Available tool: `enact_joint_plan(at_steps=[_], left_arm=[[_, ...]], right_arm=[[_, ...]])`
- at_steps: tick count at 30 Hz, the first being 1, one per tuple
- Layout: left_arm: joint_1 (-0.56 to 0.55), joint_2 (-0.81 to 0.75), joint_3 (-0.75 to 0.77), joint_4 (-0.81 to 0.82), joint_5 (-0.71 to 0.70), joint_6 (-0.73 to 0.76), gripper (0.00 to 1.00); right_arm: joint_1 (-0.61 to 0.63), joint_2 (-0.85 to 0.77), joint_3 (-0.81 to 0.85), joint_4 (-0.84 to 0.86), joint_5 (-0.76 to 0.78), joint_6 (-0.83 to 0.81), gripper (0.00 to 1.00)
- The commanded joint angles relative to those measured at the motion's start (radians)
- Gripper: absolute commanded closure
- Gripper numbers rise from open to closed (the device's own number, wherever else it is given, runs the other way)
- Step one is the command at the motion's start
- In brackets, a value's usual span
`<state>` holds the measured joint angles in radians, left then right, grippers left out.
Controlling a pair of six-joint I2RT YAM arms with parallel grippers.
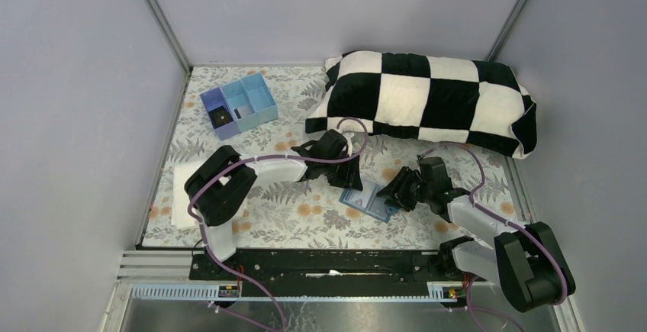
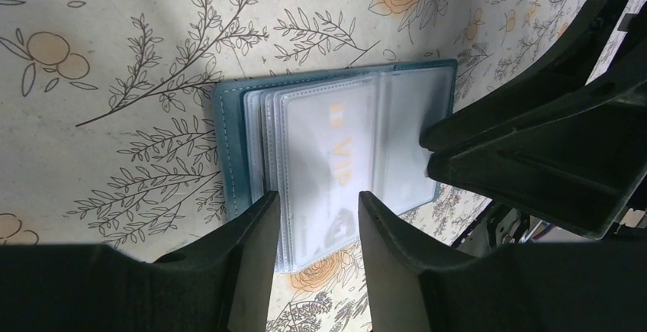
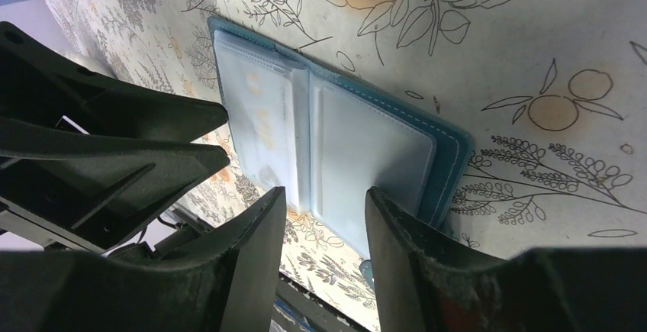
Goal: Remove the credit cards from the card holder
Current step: Remove the credit card from the card holder.
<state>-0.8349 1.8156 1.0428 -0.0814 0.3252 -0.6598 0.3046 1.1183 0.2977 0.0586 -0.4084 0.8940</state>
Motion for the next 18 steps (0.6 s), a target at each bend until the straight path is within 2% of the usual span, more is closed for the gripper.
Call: enact_joint_plan(at_steps=[1, 11, 18], left_arm=[[-0.01, 0.014, 0.041, -0.006, -0.016, 0.029, 0.53], [-0.013, 0.084, 0.094, 0.0, 0.098, 0.023, 0.53], [-0.013, 0.043, 0.089, 0.111, 0.247, -0.049, 0.53]], right_arm=[[-0.004, 0.017, -0.003, 0.006, 0.02, -0.004, 0.5], [-0.004, 0.007, -0.006, 0.005, 0.019, -0.003, 0.49], [-0.004, 0.0, -0.019, 0.013, 0.02, 0.003, 0.49]])
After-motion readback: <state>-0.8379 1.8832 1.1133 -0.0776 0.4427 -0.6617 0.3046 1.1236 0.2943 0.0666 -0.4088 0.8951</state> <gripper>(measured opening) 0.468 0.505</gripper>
